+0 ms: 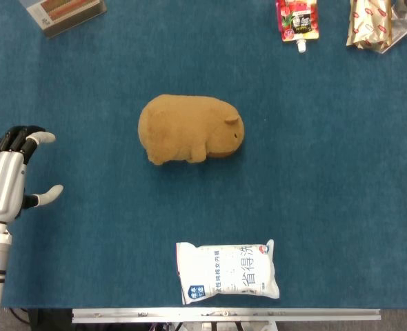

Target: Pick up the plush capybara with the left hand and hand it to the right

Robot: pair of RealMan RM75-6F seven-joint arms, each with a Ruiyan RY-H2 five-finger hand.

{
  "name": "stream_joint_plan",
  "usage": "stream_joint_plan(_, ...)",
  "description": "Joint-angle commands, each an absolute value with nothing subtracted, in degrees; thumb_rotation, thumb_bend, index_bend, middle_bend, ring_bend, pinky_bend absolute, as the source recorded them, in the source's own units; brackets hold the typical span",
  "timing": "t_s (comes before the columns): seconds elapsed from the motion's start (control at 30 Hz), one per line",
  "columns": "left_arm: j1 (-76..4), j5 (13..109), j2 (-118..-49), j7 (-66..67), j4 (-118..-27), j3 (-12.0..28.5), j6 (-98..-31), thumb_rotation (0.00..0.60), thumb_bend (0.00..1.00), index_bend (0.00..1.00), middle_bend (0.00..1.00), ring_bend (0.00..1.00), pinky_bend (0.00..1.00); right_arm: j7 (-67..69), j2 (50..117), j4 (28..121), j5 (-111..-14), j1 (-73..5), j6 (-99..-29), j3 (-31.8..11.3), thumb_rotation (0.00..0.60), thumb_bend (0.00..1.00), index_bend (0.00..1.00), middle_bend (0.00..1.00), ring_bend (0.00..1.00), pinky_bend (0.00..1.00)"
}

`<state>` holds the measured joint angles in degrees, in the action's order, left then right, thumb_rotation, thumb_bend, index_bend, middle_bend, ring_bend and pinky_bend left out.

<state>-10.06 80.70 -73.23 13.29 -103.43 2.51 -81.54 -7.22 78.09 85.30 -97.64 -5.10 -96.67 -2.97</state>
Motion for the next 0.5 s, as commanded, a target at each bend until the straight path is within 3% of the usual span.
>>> stream_joint_plan(0.03, -9.9, 80.7, -73.0, 13.1, -103.7, 2.4, -81.6, 0.6, 0.0, 0.31, 0.27, 0.2, 0.31, -7.3, 78.2, 85.4, -97.9, -5.3, -96.5, -3.0, 0.6, 0.0, 0.32, 0.31, 0.35, 0.61)
stream_joint_plan(0.5, -10.3, 81.6, -73.0, 12.8, -105.8, 2.8, -81.0, 0.6, 0.0, 0.31, 0.23, 0.2, 0.32, -7.4, 77.3, 86.1, -98.3, -5.6, -97.3, -4.2, 0.6, 0.0, 0.32, 0.31, 0.35, 0.61)
